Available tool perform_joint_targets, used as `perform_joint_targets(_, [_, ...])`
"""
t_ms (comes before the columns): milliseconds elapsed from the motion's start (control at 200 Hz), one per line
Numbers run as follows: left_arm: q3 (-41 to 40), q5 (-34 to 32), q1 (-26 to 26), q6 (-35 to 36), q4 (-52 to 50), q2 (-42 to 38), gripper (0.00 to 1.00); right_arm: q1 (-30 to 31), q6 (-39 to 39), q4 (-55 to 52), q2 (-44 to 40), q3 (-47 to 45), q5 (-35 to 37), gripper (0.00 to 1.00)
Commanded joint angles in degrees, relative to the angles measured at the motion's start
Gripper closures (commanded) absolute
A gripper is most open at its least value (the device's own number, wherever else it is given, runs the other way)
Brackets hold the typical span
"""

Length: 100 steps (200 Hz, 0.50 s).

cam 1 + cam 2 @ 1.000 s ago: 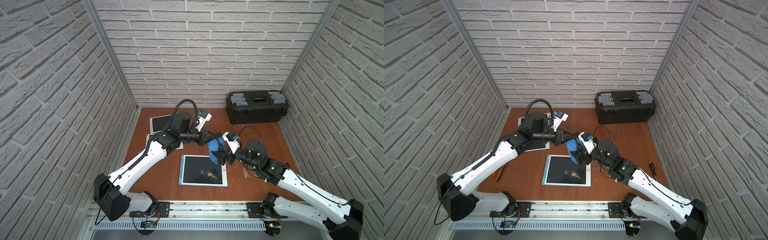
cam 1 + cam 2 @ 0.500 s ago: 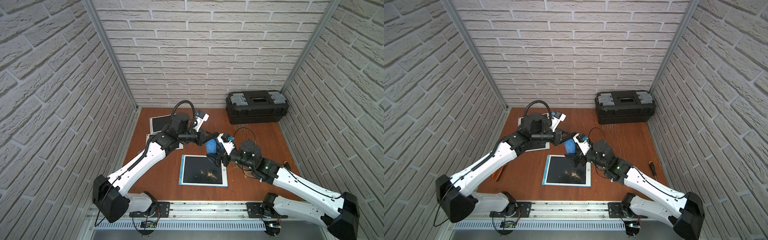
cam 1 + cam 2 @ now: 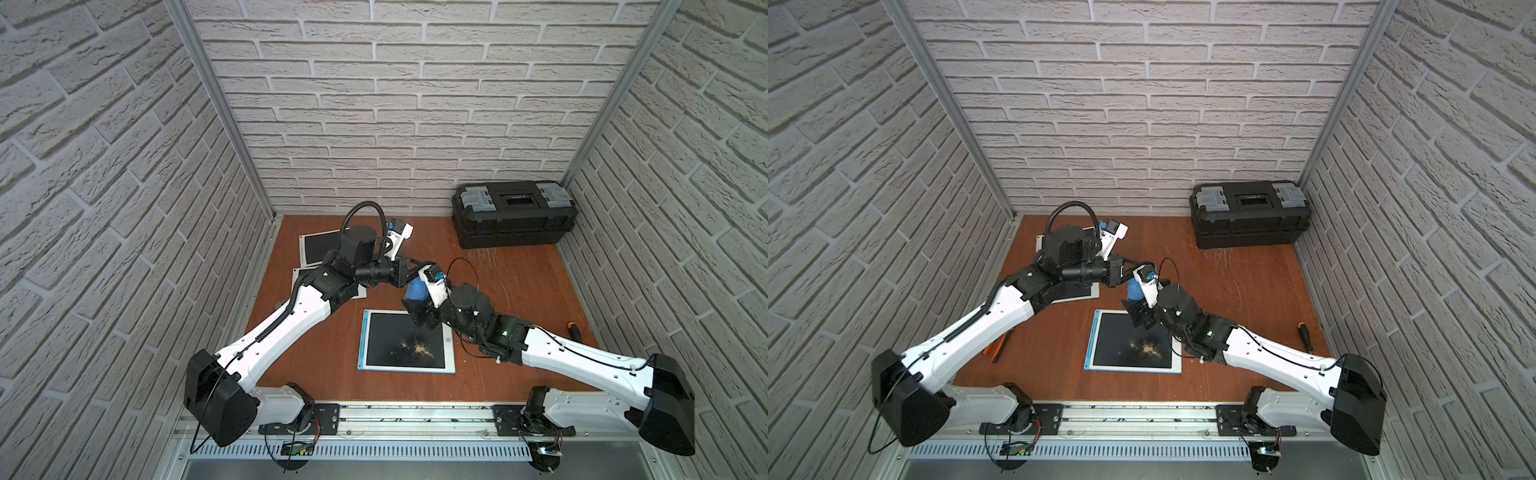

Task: Wipe the drawing tablet
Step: Pick up the cleaning item at the center of the board.

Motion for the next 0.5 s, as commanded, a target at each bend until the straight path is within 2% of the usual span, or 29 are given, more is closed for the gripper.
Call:
perform_joint_targets(0, [-0.22,-1.18,0.49,0.83,2.67,-3.19,1.0,0.49,1.8,0.91,-1.59,0.7,4.74,0.15])
perform_joint_targets(75, [-0.9,-1.19,0.91,0.84,2.79,-3.67,1.0,0.41,2.67,-0.56,-2.62,0.74,6.76,0.23])
perform_joint_targets(120, [-1.38,-1.19,1.14,0.82,3.02,-4.0,1.0,0.38,3.42,-1.56,-3.08,0.8,7.6,0.34])
perform_joint_targets(135, [-1.56,-1.17,1.24,0.7,3.17,-4.03,1.0,0.28,3.8,-2.02,-3.31,0.88,7.81,0.41])
perform_joint_targets(180, [-1.92,-1.18,1.67,0.53,3.33,-4.28,1.0,0.08,5.2,-3.64,-4.02,1.13,8.56,0.74])
perform_joint_targets(205, [-2.13,-1.19,2.0,0.56,3.39,-4.38,1.0,-0.14,5.87,-4.4,-4.45,1.17,8.63,0.86])
perform_joint_targets(230, [-2.35,-1.19,2.3,0.65,3.26,-4.58,0.89,-0.44,6.29,-4.87,-5.05,0.99,8.3,0.96])
perform_joint_targets(260, [-2.69,-1.33,2.81,0.87,3.16,-4.85,0.81,-0.8,6.29,-5.17,-5.97,0.69,7.42,0.97])
perform_joint_targets(310, [-3.32,-1.43,3.9,1.21,3.04,-5.47,0.76,-1.47,6.16,-6.56,-7.48,0.35,6.2,0.97])
perform_joint_targets(350, [-3.83,-1.28,4.79,1.72,2.9,-6.11,0.68,-2.06,5.87,-8.94,-8.56,0.73,5.42,0.97])
perform_joint_targets(410, [-4.71,-2.47,5.87,2.95,2.42,-7.34,0.44,-3.08,5.81,-14.16,-9.65,2.08,5.1,0.97])
perform_joint_targets(495, [-6.24,-9.08,6.18,4.14,0.67,-9.57,0.08,-5.17,6.87,-24.77,-9.73,5.3,5.75,0.97])
